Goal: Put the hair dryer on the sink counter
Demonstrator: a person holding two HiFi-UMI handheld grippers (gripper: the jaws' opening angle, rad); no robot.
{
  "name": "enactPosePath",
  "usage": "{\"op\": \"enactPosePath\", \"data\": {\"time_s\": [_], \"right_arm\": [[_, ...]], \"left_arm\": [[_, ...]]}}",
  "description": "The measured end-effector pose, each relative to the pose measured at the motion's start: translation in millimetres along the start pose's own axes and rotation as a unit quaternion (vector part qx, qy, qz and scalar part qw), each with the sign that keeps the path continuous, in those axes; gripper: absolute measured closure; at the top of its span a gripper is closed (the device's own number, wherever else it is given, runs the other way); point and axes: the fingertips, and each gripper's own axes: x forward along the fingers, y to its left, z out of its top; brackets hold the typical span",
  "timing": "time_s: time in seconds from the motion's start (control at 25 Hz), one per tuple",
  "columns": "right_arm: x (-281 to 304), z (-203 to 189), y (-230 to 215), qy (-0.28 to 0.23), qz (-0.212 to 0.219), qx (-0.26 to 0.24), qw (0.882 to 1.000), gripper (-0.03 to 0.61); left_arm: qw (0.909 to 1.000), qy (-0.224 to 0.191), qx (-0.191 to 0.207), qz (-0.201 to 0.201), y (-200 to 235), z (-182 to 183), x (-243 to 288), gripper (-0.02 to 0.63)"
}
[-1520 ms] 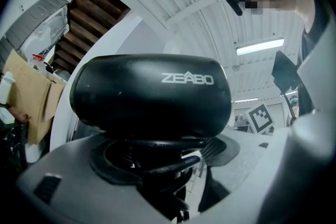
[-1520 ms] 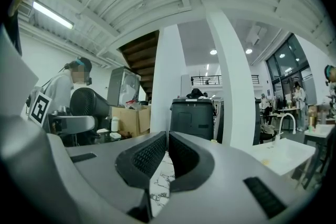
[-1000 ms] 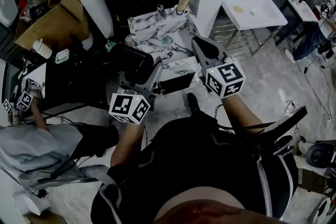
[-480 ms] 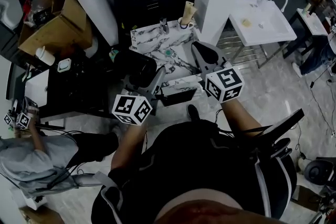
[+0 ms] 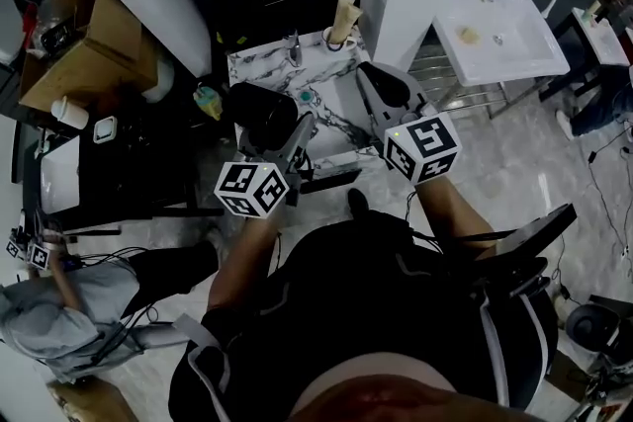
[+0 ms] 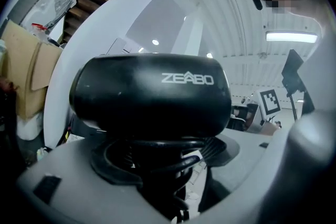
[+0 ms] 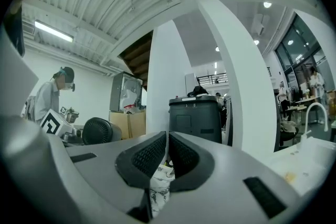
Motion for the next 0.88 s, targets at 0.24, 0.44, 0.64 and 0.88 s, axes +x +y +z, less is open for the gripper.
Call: {"op": "enactPosePath", "data": {"time_s": [0.24,0.44,0.64,0.88], "right_arm": [[19,-14,-37,0.012,0.006,0.017,1.000,0.549],[32,-27,-62,0.016,0.006,0.024,1.000,0.549],[48,-42,-81,0.029,0.021,0.026,0.999,0.549],[66,-62,-99,0.052,0.036,0.032,0.997,0.549]], "left_arm": [[0.9986,0.031,-0.036,0.023,23,-35,47,0.261],[0.9947,0.054,-0.060,0.063,49,-69,74,0.262],[0.9882,0.076,-0.085,0.102,78,-103,94,0.262],[0.9791,0.089,-0.112,0.144,108,-130,110,0.262]]}}
